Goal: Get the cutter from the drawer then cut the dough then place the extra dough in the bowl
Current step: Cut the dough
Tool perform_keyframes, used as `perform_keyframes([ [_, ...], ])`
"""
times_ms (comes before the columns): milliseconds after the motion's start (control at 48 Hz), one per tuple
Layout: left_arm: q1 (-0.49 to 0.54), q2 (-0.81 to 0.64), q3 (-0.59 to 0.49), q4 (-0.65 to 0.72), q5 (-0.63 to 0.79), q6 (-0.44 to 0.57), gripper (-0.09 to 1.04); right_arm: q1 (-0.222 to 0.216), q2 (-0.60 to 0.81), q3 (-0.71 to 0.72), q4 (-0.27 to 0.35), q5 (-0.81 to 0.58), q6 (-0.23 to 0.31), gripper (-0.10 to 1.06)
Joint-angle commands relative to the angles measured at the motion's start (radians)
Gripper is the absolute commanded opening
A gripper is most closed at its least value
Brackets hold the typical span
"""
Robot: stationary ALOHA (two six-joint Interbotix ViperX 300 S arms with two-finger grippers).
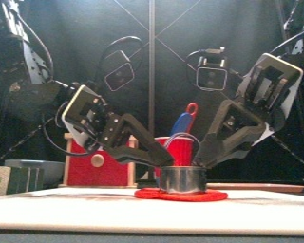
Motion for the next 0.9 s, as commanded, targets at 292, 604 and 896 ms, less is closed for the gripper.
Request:
perform_keyframes([
  [292, 0.002, 0.011, -0.002, -0.008, 0.054, -0.006, 0.59, -0.035, 0.020, 0.018, 0.014, 0.041, 0.014, 0.58],
  [604, 0.002, 0.011, 0.003, -0.008, 0.054, -0.011, 0.59, -0.034, 0.025, 0.012, 0.015, 0.048, 0.014, 0.58],
  [896, 0.002, 0.011, 0.003, -0.008, 0.055, -0.009, 0.59, -0.037, 0.035, 0.011, 0.018, 0.060, 0.014, 0.58],
])
